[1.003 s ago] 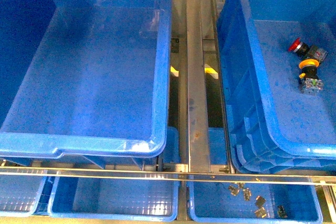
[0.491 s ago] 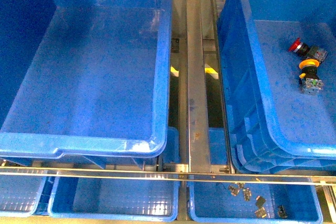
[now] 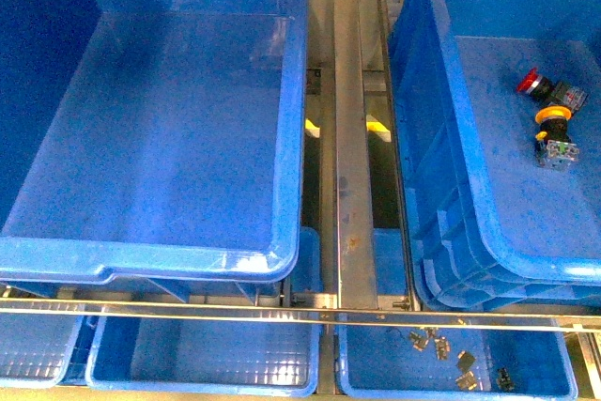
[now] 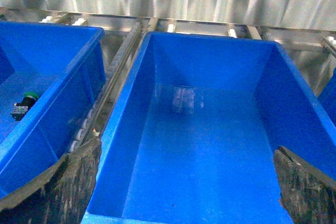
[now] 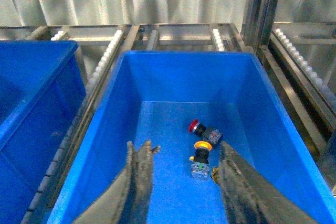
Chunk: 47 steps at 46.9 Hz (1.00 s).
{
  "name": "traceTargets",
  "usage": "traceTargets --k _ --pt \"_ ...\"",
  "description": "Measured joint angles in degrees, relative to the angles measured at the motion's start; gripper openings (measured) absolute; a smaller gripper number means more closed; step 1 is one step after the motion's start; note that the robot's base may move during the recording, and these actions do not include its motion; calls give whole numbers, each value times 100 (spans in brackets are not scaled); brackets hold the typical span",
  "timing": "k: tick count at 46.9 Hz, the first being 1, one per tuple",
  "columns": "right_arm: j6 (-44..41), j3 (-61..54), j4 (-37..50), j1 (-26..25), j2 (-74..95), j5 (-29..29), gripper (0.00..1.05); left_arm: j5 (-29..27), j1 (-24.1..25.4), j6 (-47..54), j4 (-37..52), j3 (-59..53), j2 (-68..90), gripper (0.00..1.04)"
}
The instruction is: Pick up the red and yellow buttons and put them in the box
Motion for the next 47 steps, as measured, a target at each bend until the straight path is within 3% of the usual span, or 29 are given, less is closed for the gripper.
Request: traceTargets --k 7,14,47 --pt "0 2 0 0 0 0 67 2 0 0 0 0 0 97" --pt "4 2 0 0 0 0 100 0 0 0 0 0 0 97" --pt "2 2 0 0 0 0 99 2 0 0 0 0 0 97"
